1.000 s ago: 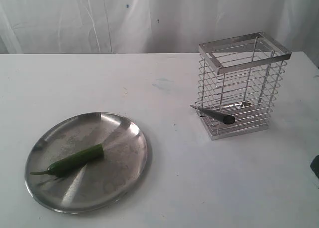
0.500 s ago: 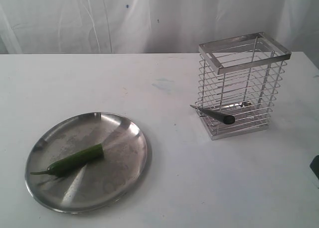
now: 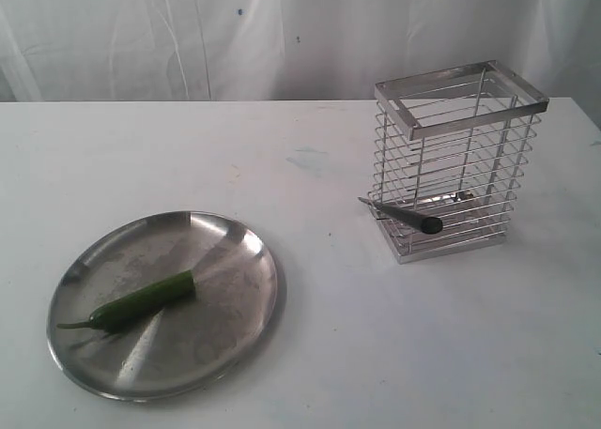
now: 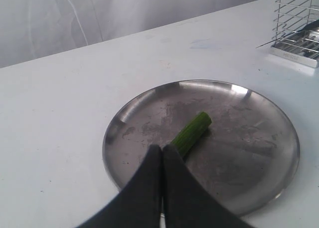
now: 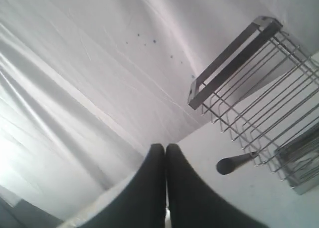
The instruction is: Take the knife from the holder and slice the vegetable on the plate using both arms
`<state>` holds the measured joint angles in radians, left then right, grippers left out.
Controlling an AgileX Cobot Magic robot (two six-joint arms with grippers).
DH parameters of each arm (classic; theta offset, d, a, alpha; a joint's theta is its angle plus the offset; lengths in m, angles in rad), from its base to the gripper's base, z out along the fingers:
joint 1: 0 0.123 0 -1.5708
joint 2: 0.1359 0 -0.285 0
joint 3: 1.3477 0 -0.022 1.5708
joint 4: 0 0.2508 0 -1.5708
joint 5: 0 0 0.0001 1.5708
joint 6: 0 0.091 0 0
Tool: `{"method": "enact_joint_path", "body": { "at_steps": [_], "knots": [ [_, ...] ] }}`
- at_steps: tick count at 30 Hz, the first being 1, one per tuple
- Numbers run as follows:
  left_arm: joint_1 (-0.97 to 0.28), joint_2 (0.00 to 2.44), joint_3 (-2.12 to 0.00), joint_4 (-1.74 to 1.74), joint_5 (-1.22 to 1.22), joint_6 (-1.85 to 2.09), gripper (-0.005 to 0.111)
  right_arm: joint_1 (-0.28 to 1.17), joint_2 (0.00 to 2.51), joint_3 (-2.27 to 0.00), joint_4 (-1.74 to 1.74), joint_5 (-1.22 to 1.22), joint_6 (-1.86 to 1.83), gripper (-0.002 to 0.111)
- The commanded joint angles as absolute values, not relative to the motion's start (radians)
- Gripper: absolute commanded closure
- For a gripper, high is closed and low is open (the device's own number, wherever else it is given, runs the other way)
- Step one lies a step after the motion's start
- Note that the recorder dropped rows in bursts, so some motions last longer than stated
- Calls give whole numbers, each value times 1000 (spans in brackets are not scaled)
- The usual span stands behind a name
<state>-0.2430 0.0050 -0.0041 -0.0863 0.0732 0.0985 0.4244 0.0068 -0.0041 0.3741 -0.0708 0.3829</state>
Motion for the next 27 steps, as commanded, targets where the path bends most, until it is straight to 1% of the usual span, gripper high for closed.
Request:
{"method": "enact_joint_path", "body": {
  "at_steps": [1, 5, 9, 12, 14, 15, 16, 17, 18, 19, 22, 23, 25, 27],
  "knots": [
    [-247, 0, 0, -88, 74, 89, 107, 418, 0, -5, 408, -63, 504, 108],
    [-247, 0, 0, -88, 74, 89, 107, 418, 0, -67, 408, 60, 502, 108],
    [-247, 0, 0, -88, 74, 89, 107, 418, 0, -180, 383, 225, 510, 108],
    [-247, 0, 0, -88, 74, 89, 107, 418, 50, -379, 144, 456, 551, 108],
    [-247, 0, 0, -88, 74, 89, 107, 418, 184, -520, 18, 681, 542, 108],
    [-247, 0, 0, -88, 74, 89, 107, 418, 275, -593, 0, 764, 542, 105],
    [-247, 0, 0, -88, 74, 89, 107, 418, 324, -627, 0, 789, 542, 102],
    [-247, 0, 0, -88, 74, 89, 107, 418, 399, -675, 19, 799, 577, 91],
    [-247, 0, 0, -88, 74, 89, 107, 418, 430, -690, 30, 796, 616, 84],
    [-247, 0, 0, -88, 74, 89, 107, 418, 473, -697, 43, 772, 692, 70],
    [-247, 0, 0, -88, 74, 89, 107, 418, 546, -691, 102, 673, 809, 45],
    [-247, 0, 0, -88, 74, 89, 107, 418, 588, -677, 127, 598, 841, 42],
    [-247, 0, 0, -88, 74, 89, 107, 418, 680, -650, 183, 488, 876, 42],
    [-247, 0, 0, -88, 74, 89, 107, 418, 799, -627, 314, 398, 868, 42]
  ]
}}
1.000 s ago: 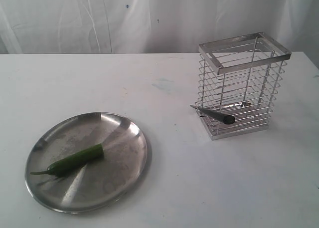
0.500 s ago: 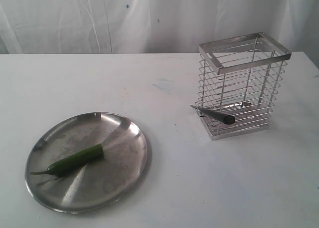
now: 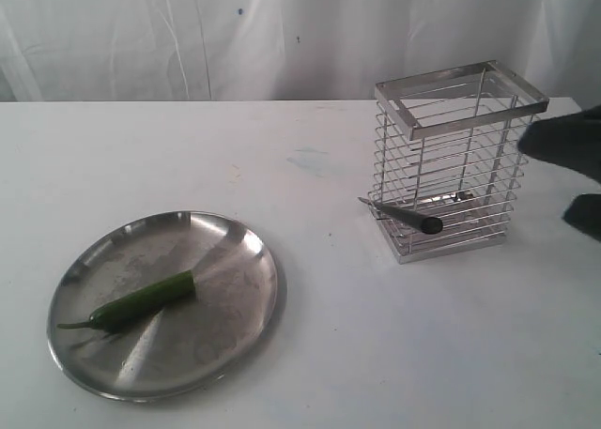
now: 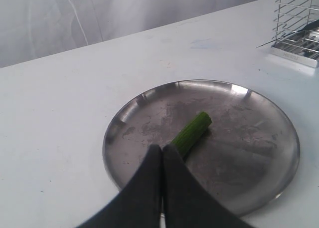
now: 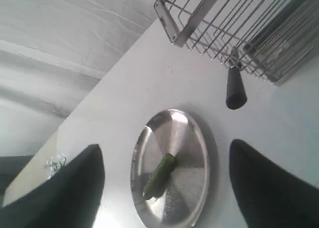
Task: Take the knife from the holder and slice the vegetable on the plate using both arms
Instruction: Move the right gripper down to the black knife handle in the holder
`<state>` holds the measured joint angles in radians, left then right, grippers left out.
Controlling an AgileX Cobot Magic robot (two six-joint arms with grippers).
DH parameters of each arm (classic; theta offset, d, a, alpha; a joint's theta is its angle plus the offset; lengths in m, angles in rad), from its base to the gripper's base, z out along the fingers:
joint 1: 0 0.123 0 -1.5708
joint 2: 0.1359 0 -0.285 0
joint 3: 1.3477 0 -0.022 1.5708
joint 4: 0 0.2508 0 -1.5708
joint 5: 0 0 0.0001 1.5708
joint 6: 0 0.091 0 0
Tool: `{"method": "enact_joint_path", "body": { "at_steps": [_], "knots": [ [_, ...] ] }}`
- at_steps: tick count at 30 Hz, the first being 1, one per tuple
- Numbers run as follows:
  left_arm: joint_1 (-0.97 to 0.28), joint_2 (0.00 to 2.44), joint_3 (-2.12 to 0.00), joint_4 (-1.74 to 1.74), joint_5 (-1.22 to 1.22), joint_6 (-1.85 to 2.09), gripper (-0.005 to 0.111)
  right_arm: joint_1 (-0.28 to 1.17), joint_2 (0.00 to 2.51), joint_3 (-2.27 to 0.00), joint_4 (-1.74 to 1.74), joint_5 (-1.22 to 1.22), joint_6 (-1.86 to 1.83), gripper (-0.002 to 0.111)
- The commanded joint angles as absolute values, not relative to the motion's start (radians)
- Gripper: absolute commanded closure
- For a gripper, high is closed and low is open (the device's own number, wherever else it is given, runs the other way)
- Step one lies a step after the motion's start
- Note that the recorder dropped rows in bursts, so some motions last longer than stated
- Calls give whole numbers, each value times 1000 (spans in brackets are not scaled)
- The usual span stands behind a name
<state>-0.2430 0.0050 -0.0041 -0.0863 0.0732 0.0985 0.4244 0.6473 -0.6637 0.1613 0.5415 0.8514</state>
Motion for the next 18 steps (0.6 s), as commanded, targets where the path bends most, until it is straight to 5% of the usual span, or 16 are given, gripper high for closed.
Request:
{"method": "enact_joint_path", "body": {
  "at_steps": [1, 18],
  "knots": [
    [-247, 0, 0, -88, 74, 89, 107, 418, 857, -622, 357, 371, 858, 43],
    [-247, 0, 0, -88, 74, 89, 107, 418, 1183, -521, 501, 98, 777, 45]
  ]
}}
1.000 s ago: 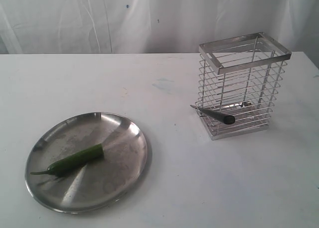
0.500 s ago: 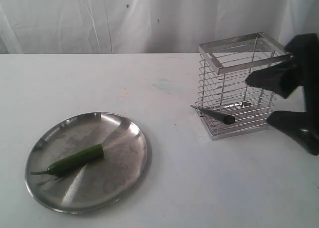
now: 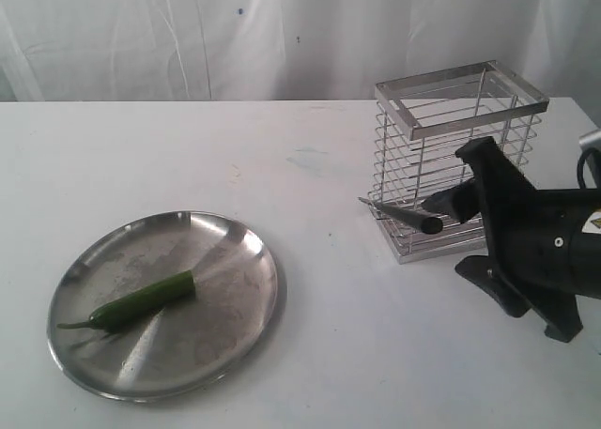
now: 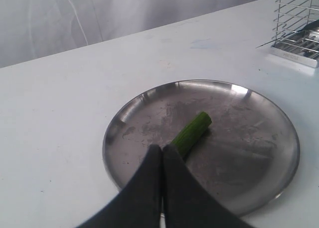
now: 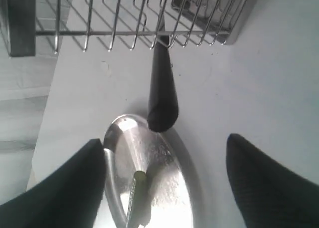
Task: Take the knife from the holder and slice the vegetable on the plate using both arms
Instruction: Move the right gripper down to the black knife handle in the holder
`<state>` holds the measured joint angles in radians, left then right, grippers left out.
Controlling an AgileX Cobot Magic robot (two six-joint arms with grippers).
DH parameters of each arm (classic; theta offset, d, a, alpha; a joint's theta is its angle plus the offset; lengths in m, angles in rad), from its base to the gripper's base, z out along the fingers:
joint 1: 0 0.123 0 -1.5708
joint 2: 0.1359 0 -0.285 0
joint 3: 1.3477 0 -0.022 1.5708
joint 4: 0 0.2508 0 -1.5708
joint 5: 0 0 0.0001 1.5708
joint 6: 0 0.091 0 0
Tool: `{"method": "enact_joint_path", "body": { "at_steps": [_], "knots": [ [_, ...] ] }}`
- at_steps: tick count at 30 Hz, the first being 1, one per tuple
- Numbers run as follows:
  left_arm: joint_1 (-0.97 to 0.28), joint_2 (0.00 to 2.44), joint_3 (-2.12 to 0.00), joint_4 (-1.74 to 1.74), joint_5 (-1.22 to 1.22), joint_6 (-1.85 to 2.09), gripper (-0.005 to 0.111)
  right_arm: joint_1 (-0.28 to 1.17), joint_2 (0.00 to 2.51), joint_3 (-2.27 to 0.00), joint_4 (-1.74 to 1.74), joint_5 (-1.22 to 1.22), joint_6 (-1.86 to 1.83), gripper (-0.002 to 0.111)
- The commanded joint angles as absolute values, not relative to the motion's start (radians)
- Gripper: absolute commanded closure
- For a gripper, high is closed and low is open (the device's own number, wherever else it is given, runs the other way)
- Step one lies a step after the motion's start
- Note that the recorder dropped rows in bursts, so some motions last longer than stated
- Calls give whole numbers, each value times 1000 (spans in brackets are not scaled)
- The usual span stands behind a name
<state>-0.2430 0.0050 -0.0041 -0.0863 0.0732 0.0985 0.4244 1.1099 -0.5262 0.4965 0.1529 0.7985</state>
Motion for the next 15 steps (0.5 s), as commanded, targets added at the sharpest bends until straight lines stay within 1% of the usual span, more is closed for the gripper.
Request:
{"method": "enact_joint_path", "body": {
  "at_steps": [1, 3, 8, 10, 11, 15],
  "knots": [
    [-247, 0, 0, -88, 74, 89, 107, 418, 1202, -522, 501, 86, 777, 45],
    [-247, 0, 0, -88, 74, 89, 107, 418, 1264, -534, 501, 36, 777, 45],
    [-247, 0, 0, -88, 74, 93, 107, 418, 1323, -577, 501, 0, 777, 45],
    [-247, 0, 0, -88, 74, 93, 107, 418, 1342, -598, 498, 0, 777, 48],
    [-247, 0, 0, -88, 74, 93, 107, 418, 1356, -607, 498, -5, 777, 51],
    [-247, 0, 0, -88, 74, 93, 107, 418, 1389, -608, 497, -27, 780, 55]
  ]
}}
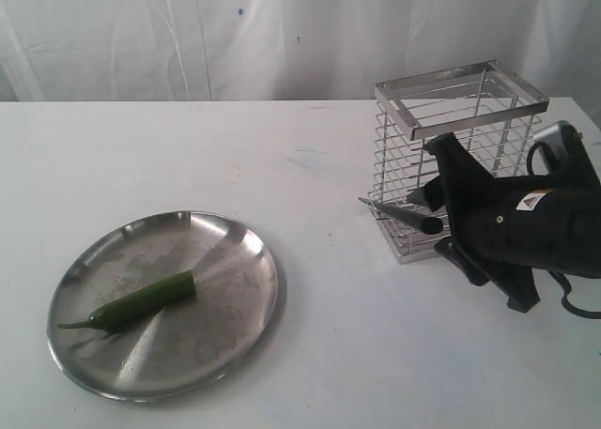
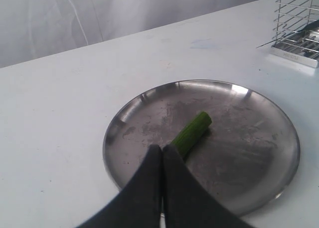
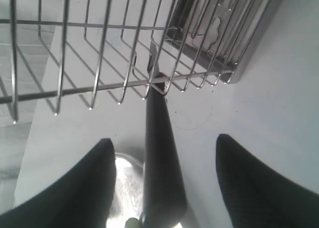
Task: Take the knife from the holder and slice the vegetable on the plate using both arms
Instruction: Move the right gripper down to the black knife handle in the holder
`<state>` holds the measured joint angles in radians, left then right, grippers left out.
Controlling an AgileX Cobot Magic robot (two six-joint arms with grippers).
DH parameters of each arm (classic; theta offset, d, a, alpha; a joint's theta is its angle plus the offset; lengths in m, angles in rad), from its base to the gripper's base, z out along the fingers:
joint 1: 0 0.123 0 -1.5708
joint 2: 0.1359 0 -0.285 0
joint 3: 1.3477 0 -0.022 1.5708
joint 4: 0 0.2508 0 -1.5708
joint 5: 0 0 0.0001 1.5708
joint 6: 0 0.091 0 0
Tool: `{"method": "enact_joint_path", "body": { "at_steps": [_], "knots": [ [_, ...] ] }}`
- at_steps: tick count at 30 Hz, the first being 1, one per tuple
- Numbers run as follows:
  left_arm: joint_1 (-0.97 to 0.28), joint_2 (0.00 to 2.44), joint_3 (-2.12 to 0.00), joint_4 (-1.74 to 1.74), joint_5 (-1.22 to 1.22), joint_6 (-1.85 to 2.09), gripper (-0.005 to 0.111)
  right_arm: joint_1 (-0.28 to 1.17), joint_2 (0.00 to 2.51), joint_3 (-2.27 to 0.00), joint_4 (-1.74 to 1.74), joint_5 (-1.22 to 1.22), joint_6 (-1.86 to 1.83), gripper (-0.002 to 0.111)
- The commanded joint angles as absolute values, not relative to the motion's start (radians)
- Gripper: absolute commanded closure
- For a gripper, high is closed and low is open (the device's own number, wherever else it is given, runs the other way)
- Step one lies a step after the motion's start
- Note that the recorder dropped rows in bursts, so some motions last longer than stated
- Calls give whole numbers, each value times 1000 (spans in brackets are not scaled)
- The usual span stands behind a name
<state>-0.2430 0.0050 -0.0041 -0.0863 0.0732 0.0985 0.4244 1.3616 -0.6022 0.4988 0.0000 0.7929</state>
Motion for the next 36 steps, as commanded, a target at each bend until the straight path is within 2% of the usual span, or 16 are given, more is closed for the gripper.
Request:
{"method": "enact_joint_path", "body": {
  "at_steps": [1, 14, 25, 36],
  "knots": [
    [-247, 0, 0, -88, 74, 93, 107, 418, 1394, -608, 497, -29, 780, 55],
    [-247, 0, 0, -88, 74, 93, 107, 418, 1442, -654, 497, -39, 787, 56],
    [-247, 0, 0, -88, 74, 93, 107, 418, 1455, -668, 473, 0, 785, 79],
    [-247, 0, 0, -88, 74, 93, 107, 418, 1455, -727, 404, 40, 658, 92]
  ]
}}
